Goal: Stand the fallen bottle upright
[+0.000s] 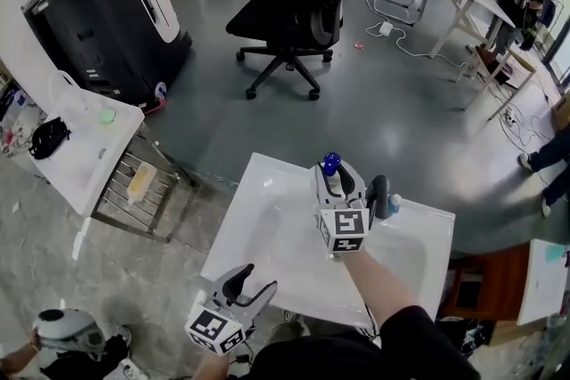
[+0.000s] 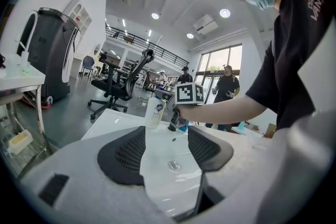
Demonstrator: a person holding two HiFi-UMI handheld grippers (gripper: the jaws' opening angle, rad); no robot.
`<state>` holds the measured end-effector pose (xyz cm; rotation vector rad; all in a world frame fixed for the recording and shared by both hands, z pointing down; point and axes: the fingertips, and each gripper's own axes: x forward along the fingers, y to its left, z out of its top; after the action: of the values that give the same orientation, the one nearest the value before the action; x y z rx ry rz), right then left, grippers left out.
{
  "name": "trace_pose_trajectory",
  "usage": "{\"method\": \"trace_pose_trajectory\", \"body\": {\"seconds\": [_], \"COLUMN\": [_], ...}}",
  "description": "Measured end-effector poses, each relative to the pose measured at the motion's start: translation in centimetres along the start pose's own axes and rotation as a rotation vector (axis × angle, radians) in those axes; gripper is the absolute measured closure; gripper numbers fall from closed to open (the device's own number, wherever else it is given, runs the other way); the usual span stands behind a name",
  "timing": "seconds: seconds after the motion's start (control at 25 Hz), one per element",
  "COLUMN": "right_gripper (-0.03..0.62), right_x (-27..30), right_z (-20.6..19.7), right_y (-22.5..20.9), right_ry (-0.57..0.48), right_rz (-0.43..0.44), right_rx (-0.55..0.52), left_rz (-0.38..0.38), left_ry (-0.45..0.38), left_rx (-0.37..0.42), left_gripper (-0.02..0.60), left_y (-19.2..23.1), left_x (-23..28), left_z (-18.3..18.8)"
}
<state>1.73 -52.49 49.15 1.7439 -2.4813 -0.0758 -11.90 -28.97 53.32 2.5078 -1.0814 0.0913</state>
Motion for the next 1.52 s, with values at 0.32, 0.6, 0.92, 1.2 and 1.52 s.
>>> {"method": "trace_pose_trajectory", "body": {"seconds": [0.32, 0.6, 0.92, 1.2, 1.52], "right_gripper": [0.391, 0.326, 0.31, 0.295, 0.292], "right_x": [0.1, 0.1, 0.0, -0.7, -4.3], "right_z": [-0.1, -0.8, -0.7, 0.4, 2.4], "right_y": [0.4, 0.4, 0.2, 0.4, 0.6], "right_ry": [0.028, 0.085, 0.078, 0.058, 0.017], "right_rz": [0.008, -0.024, -0.019, -0.018, 0.001], "right_rx": [-0.054, -0.077, -0.048, -0.03, 0.019], "left_rz": [0.002, 0.018, 0.01, -0.011, -0.074], "left_ry": [-0.002, -0.007, -0.008, -0.003, 0.0], "left_rx": [0.005, -0.003, 0.001, 0.011, 0.04], "left_gripper": [0.331, 0.333, 0.331, 0.332, 0.331], "left_y": [-0.3, -0.3, -0.4, -0.5, -1.7], "left_x": [-0.6, -1.4, -1.7, -1.4, -1.0], "left_z": [-0.3, -0.5, -0.7, -0.4, -0.2]}}
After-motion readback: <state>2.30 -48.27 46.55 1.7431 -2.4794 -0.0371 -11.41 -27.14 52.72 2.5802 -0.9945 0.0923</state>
